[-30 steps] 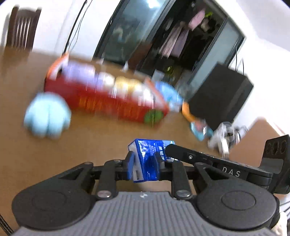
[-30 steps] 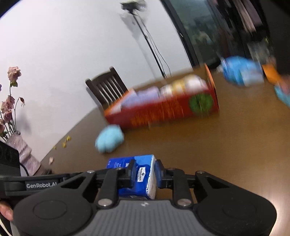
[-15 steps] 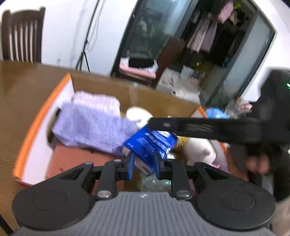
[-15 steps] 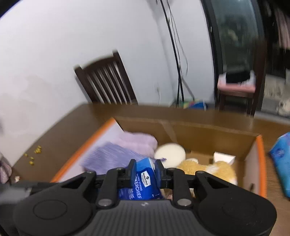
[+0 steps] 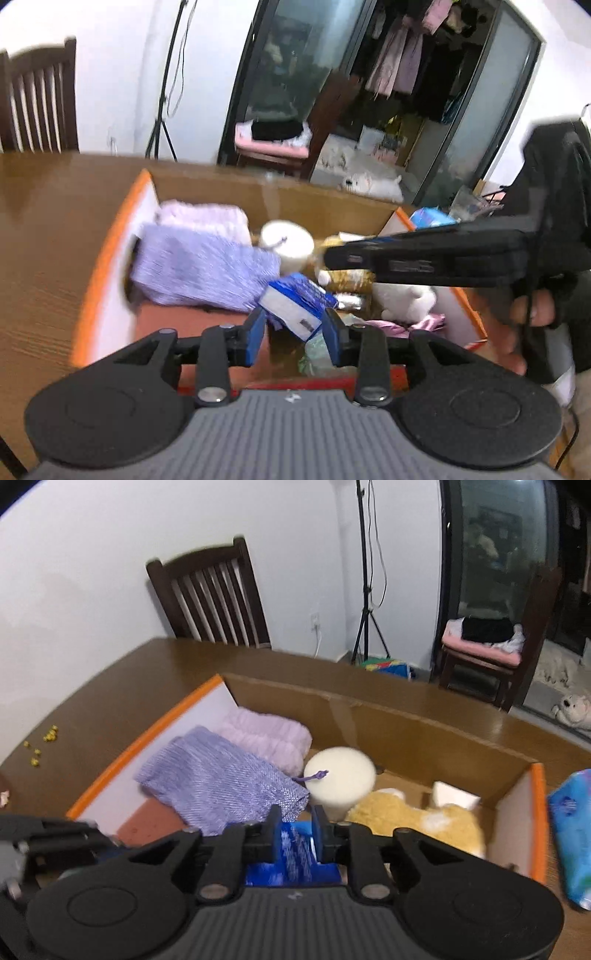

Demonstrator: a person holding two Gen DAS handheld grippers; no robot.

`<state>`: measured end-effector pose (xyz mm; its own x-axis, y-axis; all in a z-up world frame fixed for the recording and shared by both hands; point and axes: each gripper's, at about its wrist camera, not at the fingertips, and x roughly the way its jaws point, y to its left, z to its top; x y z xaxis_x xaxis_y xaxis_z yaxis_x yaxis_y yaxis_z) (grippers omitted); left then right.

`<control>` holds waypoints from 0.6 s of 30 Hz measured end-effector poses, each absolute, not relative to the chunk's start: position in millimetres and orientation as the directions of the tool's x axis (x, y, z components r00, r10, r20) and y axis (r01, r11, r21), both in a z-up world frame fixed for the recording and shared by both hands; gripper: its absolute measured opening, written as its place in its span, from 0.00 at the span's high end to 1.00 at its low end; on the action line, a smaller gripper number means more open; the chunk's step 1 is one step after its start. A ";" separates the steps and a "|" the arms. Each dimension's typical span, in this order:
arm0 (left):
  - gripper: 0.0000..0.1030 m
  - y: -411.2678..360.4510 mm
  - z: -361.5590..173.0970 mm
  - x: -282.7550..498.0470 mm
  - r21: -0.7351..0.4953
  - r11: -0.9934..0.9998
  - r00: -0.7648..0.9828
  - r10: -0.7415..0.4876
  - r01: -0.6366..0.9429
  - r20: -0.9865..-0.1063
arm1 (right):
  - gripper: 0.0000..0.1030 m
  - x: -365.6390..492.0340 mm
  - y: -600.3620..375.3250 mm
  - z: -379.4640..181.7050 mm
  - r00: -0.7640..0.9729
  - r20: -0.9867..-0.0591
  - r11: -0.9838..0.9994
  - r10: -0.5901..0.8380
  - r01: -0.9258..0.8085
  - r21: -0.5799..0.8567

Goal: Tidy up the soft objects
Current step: 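Carry the blue tissue pack into the box and open both tools, then reach to the light blue plush and grasp it with both tools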

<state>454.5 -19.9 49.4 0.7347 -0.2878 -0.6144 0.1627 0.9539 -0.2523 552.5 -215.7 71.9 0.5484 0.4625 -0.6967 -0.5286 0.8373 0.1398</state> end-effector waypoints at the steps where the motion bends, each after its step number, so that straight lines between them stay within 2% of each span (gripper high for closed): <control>1: 0.64 -15.5 57.9 444.6 -0.239 0.957 0.748 -0.279 0.165 -0.602 | 0.83 543.3 -223.5 82.7 0.563 -0.689 0.841 0.457 -0.526 0.128; 3: 0.57 -3.6 77.2 419.8 -0.202 0.967 0.785 -0.243 0.153 -0.570 | 0.80 521.2 -239.8 102.9 0.595 -0.670 0.850 0.444 -0.516 0.105; 6: 0.56 12.1 99.4 384.7 -0.138 0.981 0.817 -0.188 0.134 -0.545 | 0.71 484.3 -264.3 127.4 0.640 -0.646 0.865 0.416 -0.497 0.065; 9: 0.50 25.6 115.3 349.9 -0.101 0.989 0.842 -0.142 0.104 -0.520 | 0.61 447.0 -288.2 144.0 0.682 -0.621 0.884 0.386 -0.466 0.038; 12: 0.40 35.2 125.6 318.0 -0.081 0.994 0.861 -0.105 0.075 -0.497 | 0.55 410.7 -307.4 154.0 0.718 -0.597 0.902 0.358 -0.432 0.021; 14: 0.35 43.7 131.1 301.1 -0.076 0.996 0.872 -0.083 0.053 -0.482 | 0.46 386.9 -318.2 159.4 0.737 -0.573 0.908 0.358 -0.418 0.029; 18: 0.35 52.2 136.6 276.7 -0.073 0.997 0.886 -0.059 0.029 -0.460 | 0.46 350.5 -328.4 164.3 0.760 -0.535 0.911 0.368 -0.409 0.045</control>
